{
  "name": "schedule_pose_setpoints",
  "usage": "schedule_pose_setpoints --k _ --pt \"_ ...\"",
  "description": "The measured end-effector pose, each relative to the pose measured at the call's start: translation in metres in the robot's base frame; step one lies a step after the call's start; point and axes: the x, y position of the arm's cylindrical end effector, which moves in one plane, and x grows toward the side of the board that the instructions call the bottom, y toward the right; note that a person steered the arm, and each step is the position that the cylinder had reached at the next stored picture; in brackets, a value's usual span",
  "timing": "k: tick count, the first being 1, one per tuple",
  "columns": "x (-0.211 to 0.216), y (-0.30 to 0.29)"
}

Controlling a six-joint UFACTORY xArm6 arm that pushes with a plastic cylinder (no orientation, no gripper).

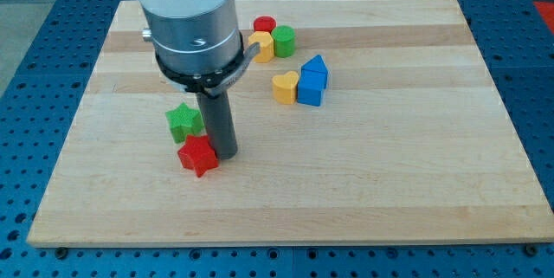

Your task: Move the red star to the bottom of the green star

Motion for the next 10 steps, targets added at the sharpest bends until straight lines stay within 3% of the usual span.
schedule_pose_setpoints --k 2,4,6,10 --pt "0.007 0.051" --pt "0.036 0.018" --pt "0.028 -0.024" --pt "0.023 -0.018"
